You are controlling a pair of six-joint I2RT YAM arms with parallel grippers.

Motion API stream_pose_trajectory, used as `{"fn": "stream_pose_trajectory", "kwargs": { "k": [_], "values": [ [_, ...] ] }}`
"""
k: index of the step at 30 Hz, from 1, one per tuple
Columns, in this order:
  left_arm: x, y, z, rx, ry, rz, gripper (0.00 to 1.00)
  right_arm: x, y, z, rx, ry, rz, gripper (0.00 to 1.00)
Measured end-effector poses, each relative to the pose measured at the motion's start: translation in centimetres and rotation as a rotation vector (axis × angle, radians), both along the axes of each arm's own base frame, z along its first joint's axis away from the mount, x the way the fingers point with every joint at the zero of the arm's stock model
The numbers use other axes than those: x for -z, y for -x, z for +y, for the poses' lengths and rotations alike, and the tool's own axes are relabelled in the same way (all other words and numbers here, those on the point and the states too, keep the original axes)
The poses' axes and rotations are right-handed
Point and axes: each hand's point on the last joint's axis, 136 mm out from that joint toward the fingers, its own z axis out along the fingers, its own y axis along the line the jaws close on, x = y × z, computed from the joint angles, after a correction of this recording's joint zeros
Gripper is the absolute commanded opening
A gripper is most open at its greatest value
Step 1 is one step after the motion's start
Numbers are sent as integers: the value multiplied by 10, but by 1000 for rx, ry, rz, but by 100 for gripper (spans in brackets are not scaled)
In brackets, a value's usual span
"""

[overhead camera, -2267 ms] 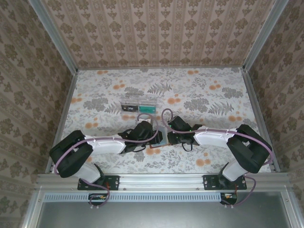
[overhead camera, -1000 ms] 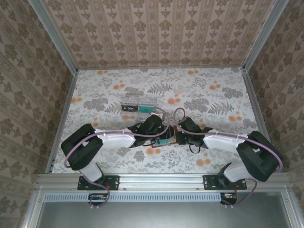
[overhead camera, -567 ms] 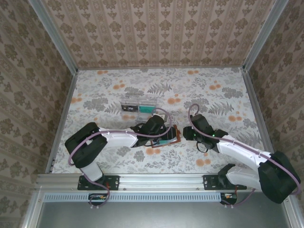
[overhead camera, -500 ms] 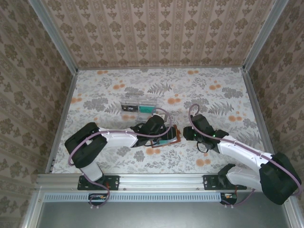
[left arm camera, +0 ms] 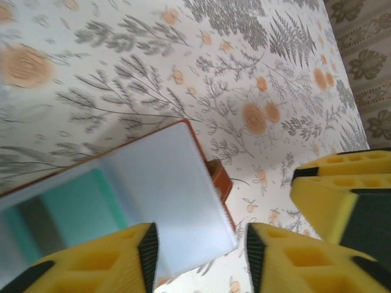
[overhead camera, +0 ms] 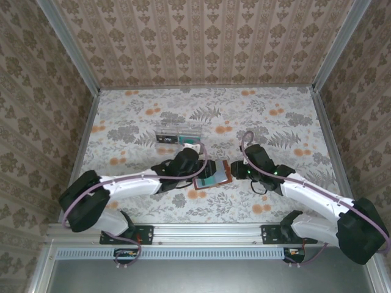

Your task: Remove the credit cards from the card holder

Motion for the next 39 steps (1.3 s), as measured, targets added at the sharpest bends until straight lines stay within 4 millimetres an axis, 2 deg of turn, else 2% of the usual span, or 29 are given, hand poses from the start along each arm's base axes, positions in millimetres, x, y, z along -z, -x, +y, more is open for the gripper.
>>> {"fn": "stream_pose_trajectory", "kwargs": {
  "k": [3,7,12,17,23,34,39],
  "values": [
    [8,1,21,-44,-36,6,14,-9,-2,20,-54,-23,-9,23],
    [28,5,39,-74,-96,34,2,-11,-2,49,-139,-29,3,22],
    [46,7,45,-81,-137,62,0,-1,-5,75,-199,-39,50,20],
    [69,9,47,-78,-190,98,0,26,-10,89,-225,-23,132,17],
    [81,11,48,-76,-217,118,0,54,-7,90,-224,8,208,22],
    [85,10,49,-100,-216,139,0,74,-13,79,-176,9,277,23],
    [85,10,49,-109,-211,147,0,75,-16,80,-175,-12,285,22]
  ]
}}
